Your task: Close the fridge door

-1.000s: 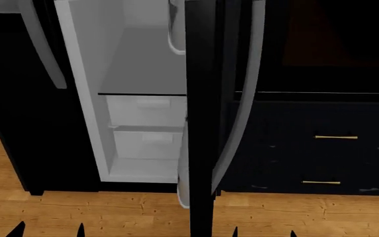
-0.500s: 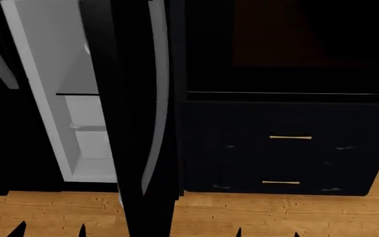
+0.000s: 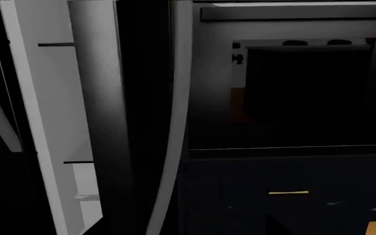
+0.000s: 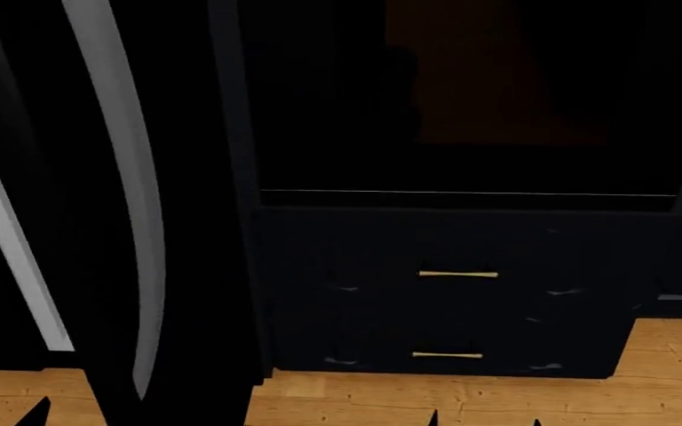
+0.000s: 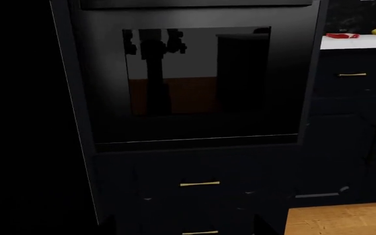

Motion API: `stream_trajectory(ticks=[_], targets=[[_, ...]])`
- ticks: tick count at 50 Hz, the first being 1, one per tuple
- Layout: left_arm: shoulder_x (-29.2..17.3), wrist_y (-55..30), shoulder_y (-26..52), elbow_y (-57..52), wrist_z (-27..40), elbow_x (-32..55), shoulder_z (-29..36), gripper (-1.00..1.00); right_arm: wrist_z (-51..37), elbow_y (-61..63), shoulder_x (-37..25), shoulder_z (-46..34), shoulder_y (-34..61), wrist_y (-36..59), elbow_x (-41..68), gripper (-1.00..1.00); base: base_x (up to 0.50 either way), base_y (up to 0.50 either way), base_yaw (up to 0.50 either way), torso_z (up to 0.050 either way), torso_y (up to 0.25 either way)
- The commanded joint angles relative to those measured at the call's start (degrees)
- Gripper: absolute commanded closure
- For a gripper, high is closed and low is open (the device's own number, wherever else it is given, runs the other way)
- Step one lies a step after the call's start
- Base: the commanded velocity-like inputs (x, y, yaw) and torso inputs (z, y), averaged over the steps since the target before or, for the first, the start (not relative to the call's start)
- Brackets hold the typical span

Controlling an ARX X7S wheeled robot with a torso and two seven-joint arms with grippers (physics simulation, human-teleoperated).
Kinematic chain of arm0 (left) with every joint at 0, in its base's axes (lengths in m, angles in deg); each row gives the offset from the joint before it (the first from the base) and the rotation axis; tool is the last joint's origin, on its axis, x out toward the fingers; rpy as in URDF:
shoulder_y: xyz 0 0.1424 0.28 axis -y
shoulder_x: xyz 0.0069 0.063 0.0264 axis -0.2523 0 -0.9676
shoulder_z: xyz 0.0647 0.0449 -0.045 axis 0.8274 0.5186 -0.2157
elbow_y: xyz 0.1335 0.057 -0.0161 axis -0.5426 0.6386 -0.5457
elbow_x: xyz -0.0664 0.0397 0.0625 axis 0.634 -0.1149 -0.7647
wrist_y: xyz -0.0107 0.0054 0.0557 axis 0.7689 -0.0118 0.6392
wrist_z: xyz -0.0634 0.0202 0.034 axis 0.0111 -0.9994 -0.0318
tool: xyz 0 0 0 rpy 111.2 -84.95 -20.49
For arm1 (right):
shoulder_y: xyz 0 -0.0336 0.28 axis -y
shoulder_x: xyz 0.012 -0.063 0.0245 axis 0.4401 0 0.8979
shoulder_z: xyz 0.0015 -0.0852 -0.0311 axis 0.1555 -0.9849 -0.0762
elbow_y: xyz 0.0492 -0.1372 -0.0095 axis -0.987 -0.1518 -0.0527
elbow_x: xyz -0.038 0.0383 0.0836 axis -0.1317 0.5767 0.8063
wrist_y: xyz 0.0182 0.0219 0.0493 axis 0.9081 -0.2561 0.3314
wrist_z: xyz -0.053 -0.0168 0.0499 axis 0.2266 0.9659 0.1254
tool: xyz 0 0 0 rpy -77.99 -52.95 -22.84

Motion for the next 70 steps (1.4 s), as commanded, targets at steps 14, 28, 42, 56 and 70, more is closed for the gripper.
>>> stream_trajectory(ticks=[14,28,42,56,70], targets=[[-0.8,0.05,-0.09,-0.36,0.39,1.66,0.6,-1.0,-1.16,0.67,-0.69,-1.08,0.35,0.7,0.43,-1.0,0.3,-0.39,0.0,0.0,0.0],[-1.13,0.28,-0.08,-0.39,0.86,2.14,0.95,-1.0,-1.54,0.12,-1.28,-2.3,0.65,-0.13,-0.61,-1.0,0.39,-0.28,0.0,0.0,0.0],[-1.44,1.16,-0.17,-0.29,1.52,2.06,1.38,-1.0,-3.0,1.07,-1.99,-2.9,-0.24,-1.82,-2.36,-1.0,0.5,0.06,0.0,0.0,0.0],[-1.75,1.44,-0.07,-0.13,1.9,2.33,1.82,-1.0,-2.8,0.44,-2.17,-3.19,-0.03,-2.14,-1.19,-1.0,0.5,0.07,0.0,0.0,0.001],[-2.11,1.57,-0.09,-0.27,2.3,2.65,2.21,-1.0,-3.26,-0.18,-2.39,-4.01,0.56,-2.15,-1.61,-1.0,0.5,-0.01,0.0,0.0,0.0]])
